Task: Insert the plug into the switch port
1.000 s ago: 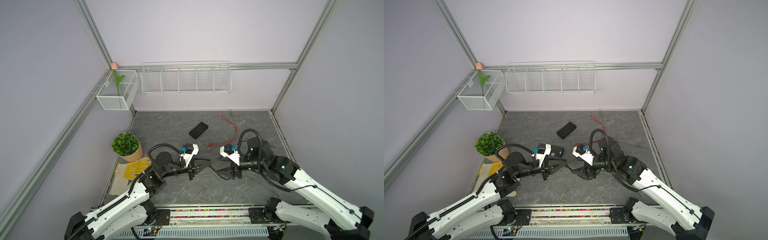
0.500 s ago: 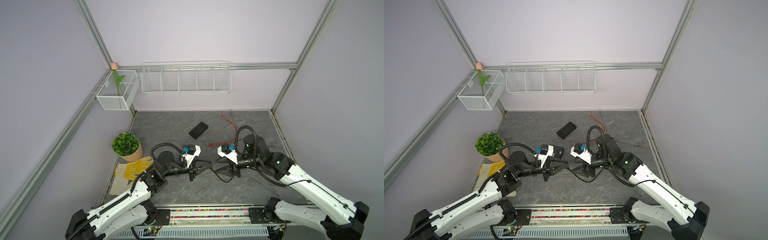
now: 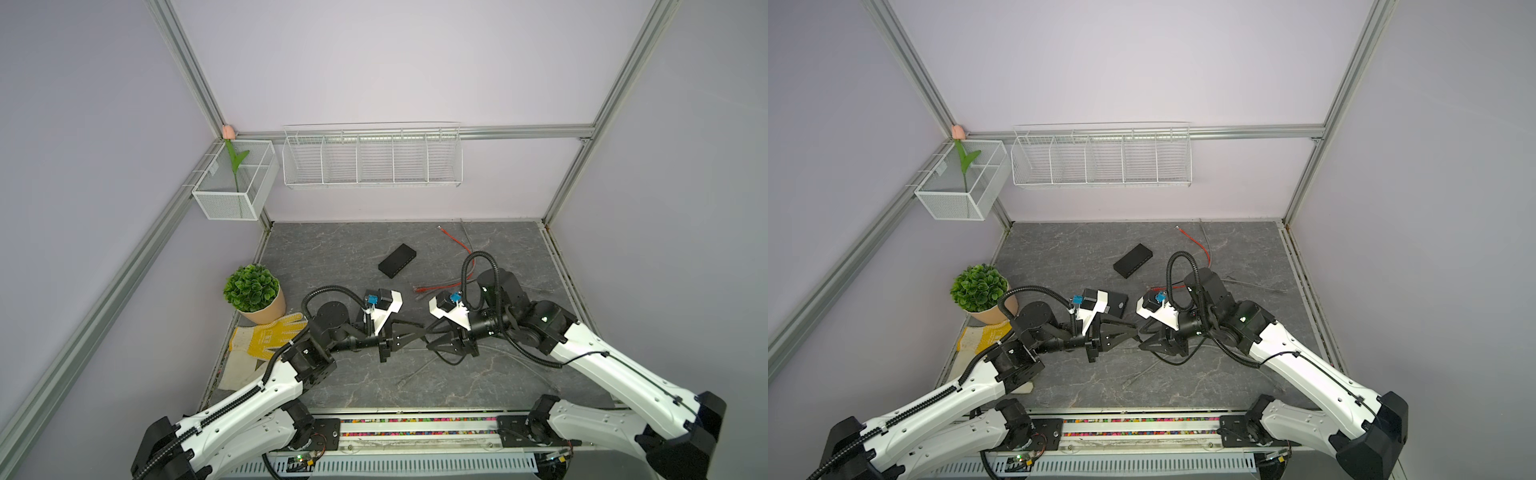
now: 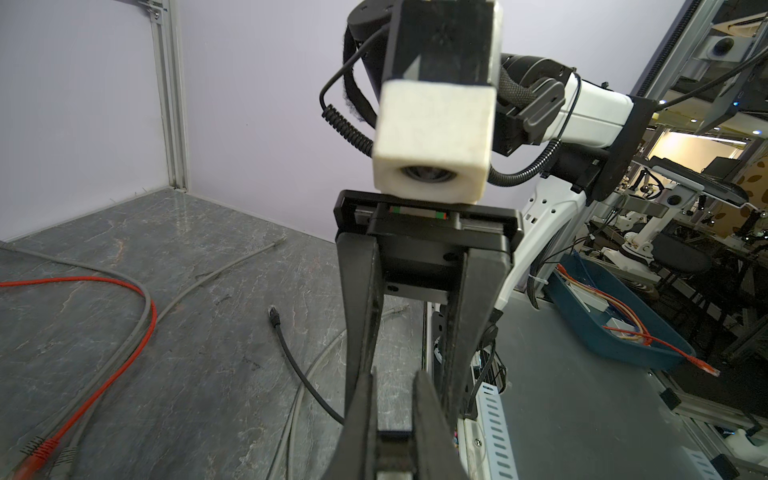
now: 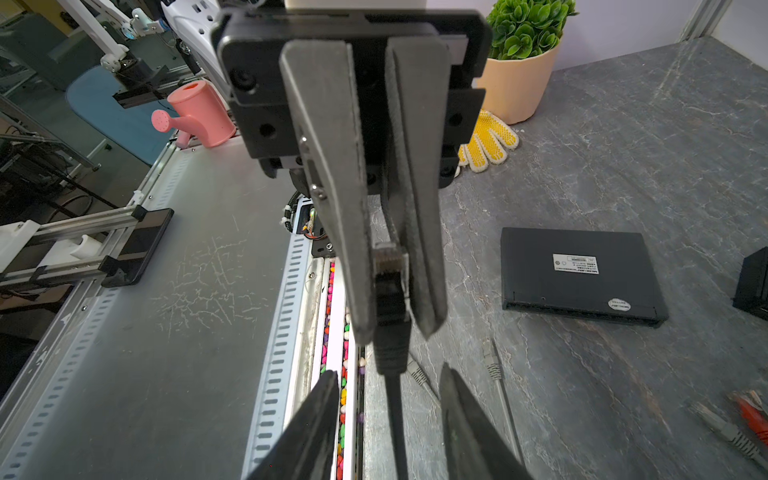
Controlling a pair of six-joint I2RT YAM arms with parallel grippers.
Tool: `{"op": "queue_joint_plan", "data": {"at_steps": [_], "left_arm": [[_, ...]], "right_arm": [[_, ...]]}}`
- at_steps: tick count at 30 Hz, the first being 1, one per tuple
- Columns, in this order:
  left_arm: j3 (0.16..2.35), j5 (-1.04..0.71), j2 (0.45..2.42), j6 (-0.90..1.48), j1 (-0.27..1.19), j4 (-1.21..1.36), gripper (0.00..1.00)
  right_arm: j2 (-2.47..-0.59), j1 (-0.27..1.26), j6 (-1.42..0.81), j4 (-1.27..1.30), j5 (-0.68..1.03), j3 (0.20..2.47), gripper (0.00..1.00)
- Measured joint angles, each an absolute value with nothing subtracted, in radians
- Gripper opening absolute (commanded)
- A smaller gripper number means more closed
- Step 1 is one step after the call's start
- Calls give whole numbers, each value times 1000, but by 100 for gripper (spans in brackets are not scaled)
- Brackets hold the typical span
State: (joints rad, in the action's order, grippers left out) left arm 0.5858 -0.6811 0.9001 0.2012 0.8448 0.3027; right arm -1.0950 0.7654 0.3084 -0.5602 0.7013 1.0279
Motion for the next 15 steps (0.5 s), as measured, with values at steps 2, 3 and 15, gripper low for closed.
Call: {"op": "queue_joint_plan", "data": {"at_steps": [2, 3, 15], "left_arm": [[586, -681, 900, 201, 845, 303, 0], [586, -681, 900, 201, 845, 303, 0], [586, -678, 901, 205, 845, 309, 0]], "right_arm": [[-1097, 765, 311, -560, 704, 1028, 43], [-1098, 765, 311, -560, 704, 1028, 42], [-1117, 765, 318, -560, 712, 1028, 30]]}}
